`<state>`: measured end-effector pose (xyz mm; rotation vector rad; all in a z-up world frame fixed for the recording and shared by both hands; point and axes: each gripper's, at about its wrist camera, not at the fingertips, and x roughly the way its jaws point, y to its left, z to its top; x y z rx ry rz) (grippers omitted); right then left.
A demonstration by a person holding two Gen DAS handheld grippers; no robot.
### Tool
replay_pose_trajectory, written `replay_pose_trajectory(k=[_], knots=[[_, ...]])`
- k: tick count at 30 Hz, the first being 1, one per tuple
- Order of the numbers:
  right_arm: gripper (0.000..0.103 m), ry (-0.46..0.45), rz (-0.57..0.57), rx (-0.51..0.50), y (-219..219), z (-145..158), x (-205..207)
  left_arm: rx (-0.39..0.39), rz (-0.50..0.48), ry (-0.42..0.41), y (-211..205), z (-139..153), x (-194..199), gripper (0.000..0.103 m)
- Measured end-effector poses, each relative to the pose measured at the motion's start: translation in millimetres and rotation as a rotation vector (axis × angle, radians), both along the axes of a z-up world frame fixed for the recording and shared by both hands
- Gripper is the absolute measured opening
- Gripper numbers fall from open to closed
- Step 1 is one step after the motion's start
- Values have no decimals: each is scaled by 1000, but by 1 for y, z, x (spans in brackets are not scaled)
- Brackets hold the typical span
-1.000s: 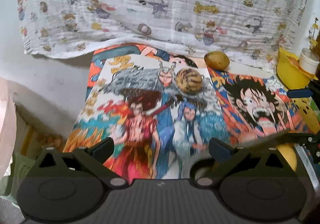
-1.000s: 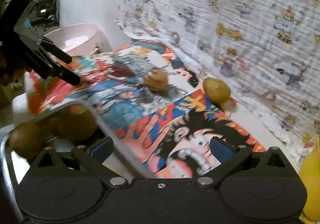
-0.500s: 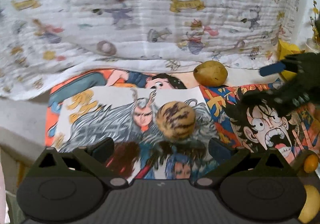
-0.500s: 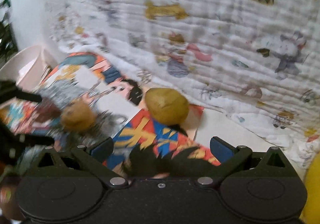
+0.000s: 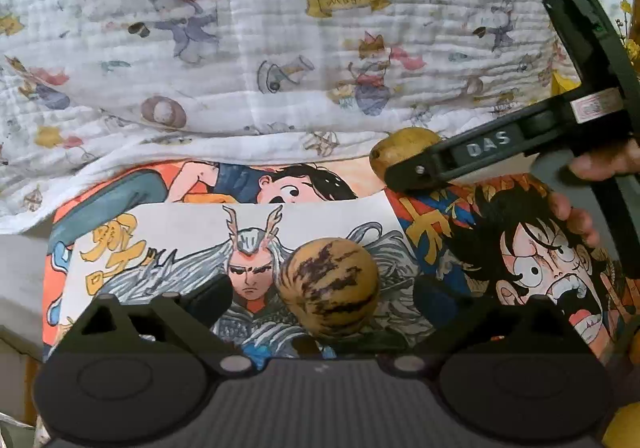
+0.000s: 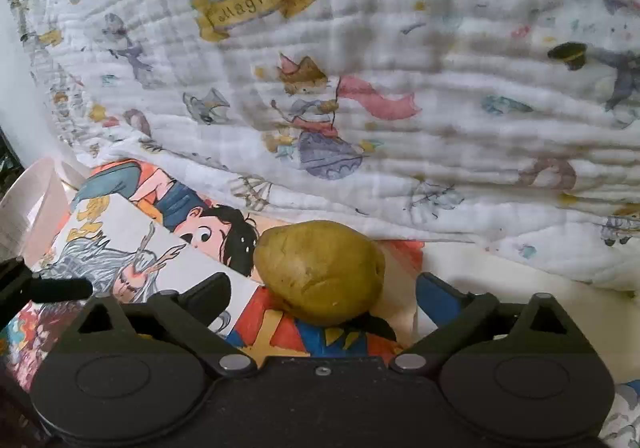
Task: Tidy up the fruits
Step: 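Reach the right gripper toward the potato while the left approaches the striped brown fruit, then grasp the yellow-green pear with the right gripper while the left grasps the striped fruit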
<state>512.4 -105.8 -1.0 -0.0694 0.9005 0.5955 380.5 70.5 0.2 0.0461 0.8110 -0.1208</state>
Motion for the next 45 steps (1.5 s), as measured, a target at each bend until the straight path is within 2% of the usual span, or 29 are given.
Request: replay_pose_trajectory(k=[14,22,31,42,45], knots=[[85,-24,-28,5,9,-8,2,-26,19,6,-3,-9,11,81],[78,-41,-35,11,14,-11,2,-32,31,-7,-2,-11,16,76],[75,-71,-42,12,16,-12,2,-29,30,-21,-3,-13,19,60],[74,-126,-12,21,19,-17,-2,9,7,-55,-8,-13,15,58],[73,-122,-12,37,18,-18,-2,-16,22,-45,-5,-12,17,58]])
